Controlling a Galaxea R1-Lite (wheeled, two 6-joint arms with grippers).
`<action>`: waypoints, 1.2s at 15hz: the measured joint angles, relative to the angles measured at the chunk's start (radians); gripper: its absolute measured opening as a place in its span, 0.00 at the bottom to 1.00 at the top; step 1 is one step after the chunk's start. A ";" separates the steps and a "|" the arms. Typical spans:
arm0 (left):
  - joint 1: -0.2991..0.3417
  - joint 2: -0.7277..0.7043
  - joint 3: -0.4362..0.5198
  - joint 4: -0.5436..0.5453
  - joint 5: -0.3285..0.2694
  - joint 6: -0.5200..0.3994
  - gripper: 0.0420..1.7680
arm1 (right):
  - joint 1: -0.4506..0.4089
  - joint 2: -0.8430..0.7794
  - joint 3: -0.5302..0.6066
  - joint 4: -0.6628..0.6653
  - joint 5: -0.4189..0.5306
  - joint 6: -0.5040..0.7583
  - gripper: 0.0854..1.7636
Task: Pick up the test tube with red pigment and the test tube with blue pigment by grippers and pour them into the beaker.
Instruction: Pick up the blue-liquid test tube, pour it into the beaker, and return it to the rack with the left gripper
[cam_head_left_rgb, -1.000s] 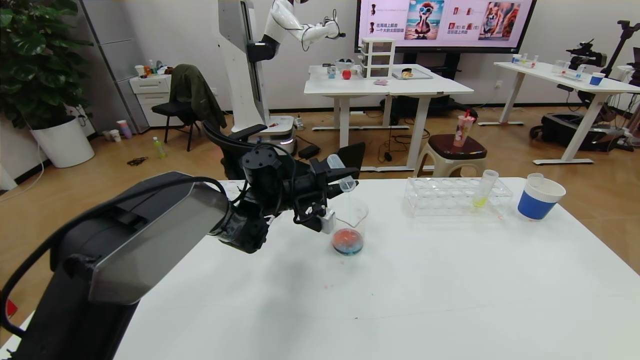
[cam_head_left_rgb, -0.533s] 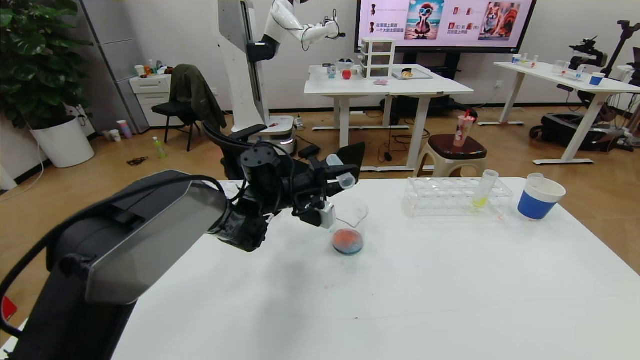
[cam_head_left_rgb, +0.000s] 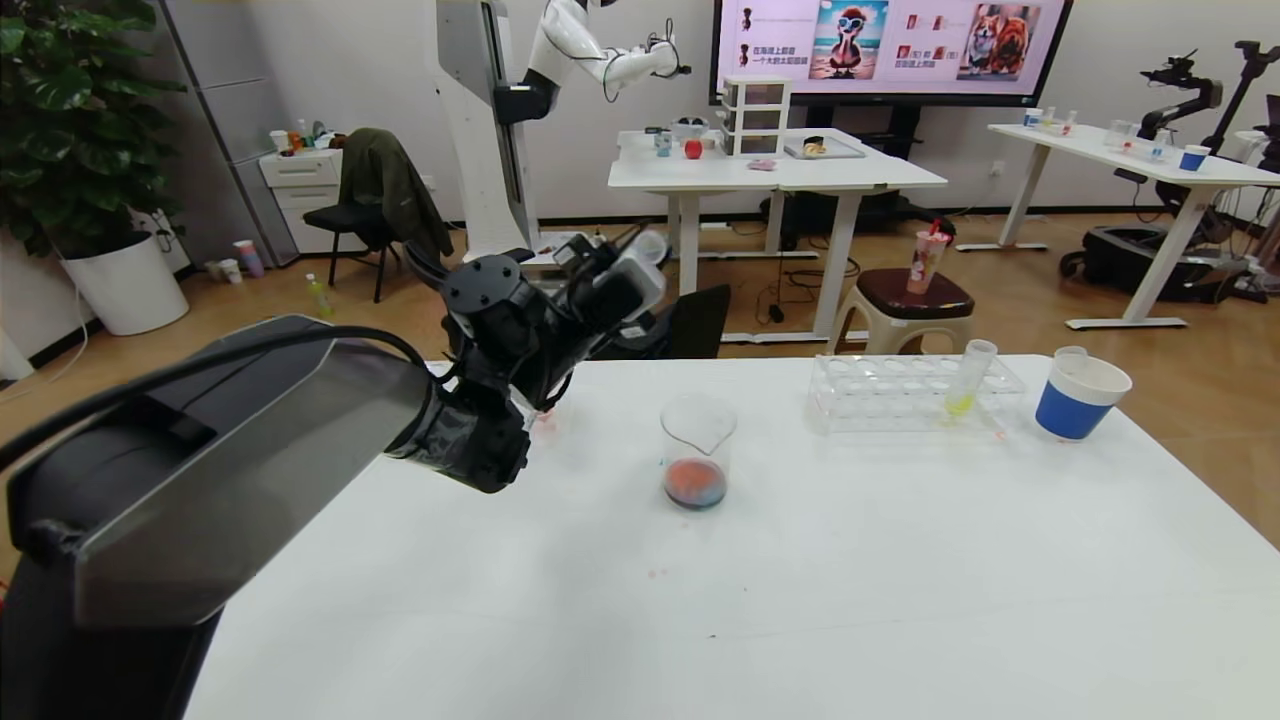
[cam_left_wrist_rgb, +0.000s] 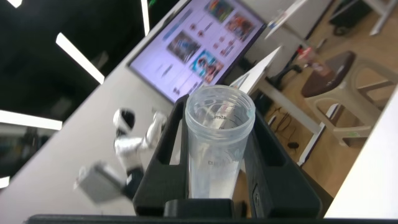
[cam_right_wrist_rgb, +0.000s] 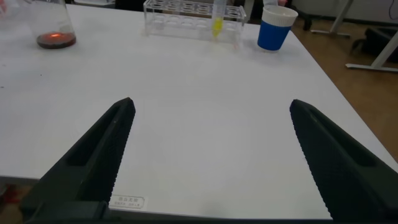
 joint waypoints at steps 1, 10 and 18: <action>-0.010 -0.016 0.005 0.001 0.140 -0.113 0.28 | 0.000 0.000 0.000 0.000 0.000 0.000 0.98; -0.027 -0.138 0.050 0.426 0.664 -0.790 0.28 | 0.000 0.000 0.000 0.000 0.000 0.000 0.98; 0.098 -0.276 0.150 0.468 0.585 -0.807 0.28 | 0.000 0.000 0.000 0.000 0.000 0.000 0.98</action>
